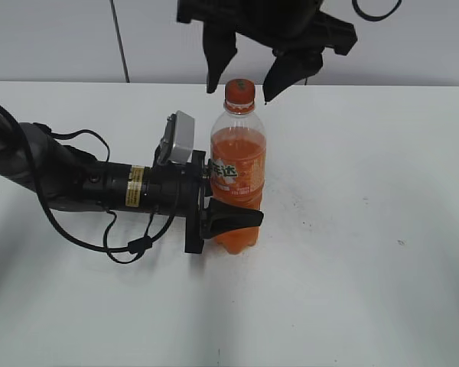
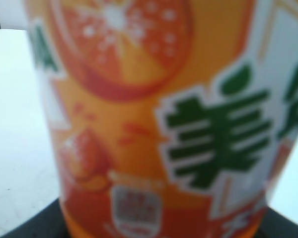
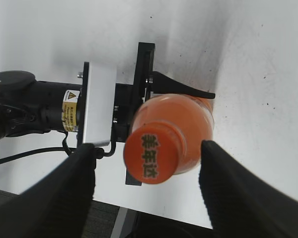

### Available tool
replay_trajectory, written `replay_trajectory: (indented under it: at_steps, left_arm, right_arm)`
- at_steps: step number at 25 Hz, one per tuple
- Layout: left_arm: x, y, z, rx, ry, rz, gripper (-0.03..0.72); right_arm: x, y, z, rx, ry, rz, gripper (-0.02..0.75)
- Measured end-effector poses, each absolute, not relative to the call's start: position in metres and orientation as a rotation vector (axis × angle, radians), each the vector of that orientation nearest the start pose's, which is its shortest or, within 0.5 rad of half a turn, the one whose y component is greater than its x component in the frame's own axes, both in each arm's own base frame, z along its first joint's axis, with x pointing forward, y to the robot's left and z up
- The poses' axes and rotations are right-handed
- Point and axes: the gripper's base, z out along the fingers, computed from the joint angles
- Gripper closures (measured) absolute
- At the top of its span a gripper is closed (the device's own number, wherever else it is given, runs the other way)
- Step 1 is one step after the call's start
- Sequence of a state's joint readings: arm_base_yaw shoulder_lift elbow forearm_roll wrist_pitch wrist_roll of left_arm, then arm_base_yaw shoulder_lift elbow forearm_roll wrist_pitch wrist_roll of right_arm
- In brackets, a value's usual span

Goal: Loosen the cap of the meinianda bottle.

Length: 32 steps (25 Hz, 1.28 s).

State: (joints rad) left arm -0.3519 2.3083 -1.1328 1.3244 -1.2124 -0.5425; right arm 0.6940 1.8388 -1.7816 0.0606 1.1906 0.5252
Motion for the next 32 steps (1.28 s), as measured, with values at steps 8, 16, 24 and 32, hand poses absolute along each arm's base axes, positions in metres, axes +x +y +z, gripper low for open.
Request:
replay_trajectory:
  at_steps: [8, 16, 24, 32]
  left_arm:
    - [0.3353, -0.2111, 0.0754, 1.298, 1.428, -1.127, 0.298]
    - [0.3353, -0.2111, 0.0754, 1.298, 1.428, -1.127, 0.298]
    - [0.3352, -0.2115, 0.0754, 1.298, 1.428, -1.127, 0.298]
    - [0.3351, -0.2115, 0.0753, 1.299, 1.428, -1.127, 0.298]
  right_arm:
    - [0.3054, 0.2607, 0.3261, -0.228, 2.809, 0.397, 0.251]
    - [0.3057, 0.2604, 0.323, -0.247, 2.824, 0.373, 0.405]
    - [0.3058, 0.2604, 0.3222, -0.35, 2.811, 0.353, 0.458]
    - [0.3043, 0.262, 0.3223, -0.806, 2.692, 0.309, 0.458]
